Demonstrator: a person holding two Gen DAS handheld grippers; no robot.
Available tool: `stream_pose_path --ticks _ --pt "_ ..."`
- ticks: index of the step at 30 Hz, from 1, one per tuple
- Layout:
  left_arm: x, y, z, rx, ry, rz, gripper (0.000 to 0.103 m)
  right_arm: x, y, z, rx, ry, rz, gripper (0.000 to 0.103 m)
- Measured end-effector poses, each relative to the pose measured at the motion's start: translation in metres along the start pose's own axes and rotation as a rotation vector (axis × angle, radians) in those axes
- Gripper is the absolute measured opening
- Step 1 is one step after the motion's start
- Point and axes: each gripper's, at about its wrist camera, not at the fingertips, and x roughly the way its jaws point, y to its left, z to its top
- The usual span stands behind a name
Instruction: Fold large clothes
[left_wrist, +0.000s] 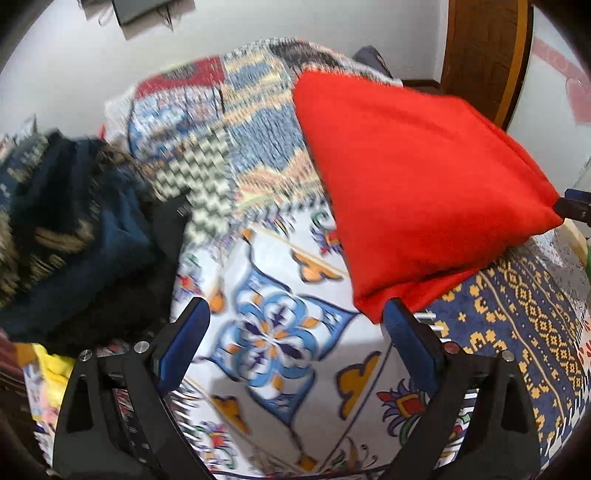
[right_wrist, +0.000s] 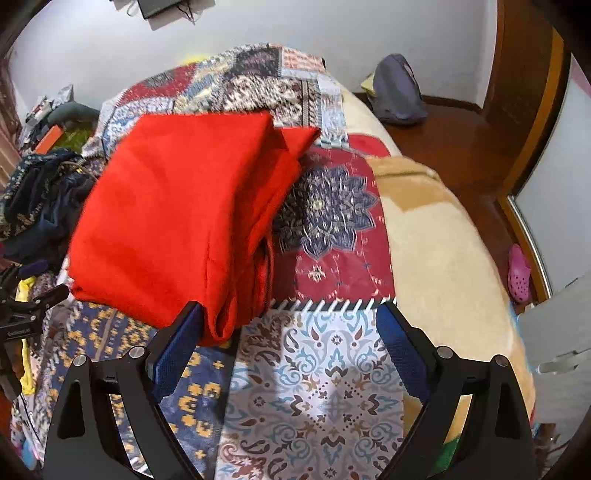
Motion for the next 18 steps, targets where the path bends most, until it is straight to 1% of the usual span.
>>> stream_pose_path --ticks 3,6,10,12,13,15,18 --pt "-0.014 0.007 0.012 -0.017 -0.043 -0.006 0.096 -0.009 0.005 0.010 -0.010 -0.038 0.011 0.092" --pt "-0.028 0.014 0.033 -0.051 -0.098 -0.028 0.096 -0.014 0.013 0.021 -0.021 -0.077 0.030 0.092" --pt "-0.032 0.017 0.058 -0.074 -0.142 -0.062 0.096 -0.004 0.023 0.040 -0.023 -0.094 0.083 0.092" --pt "-0.026 0.019 0.070 -0.095 -0.140 -0.097 0.096 0.005 0.026 0.048 -0.018 -0.087 0.114 0.092" --pt "-0.019 0.021 0.076 -0.112 -0.132 -0.128 0.096 0.008 0.027 0.050 -0.015 -0.081 0.126 0.092" --pt "-0.005 0.026 0.083 -0.162 -0.102 -0.185 0.096 0.020 0.028 0.054 -0.004 -0.058 0.153 0.092" --pt "0.027 0.032 0.087 -0.255 -0.033 -0.276 0.096 0.039 0.024 0.058 0.027 -0.026 0.181 0.092"
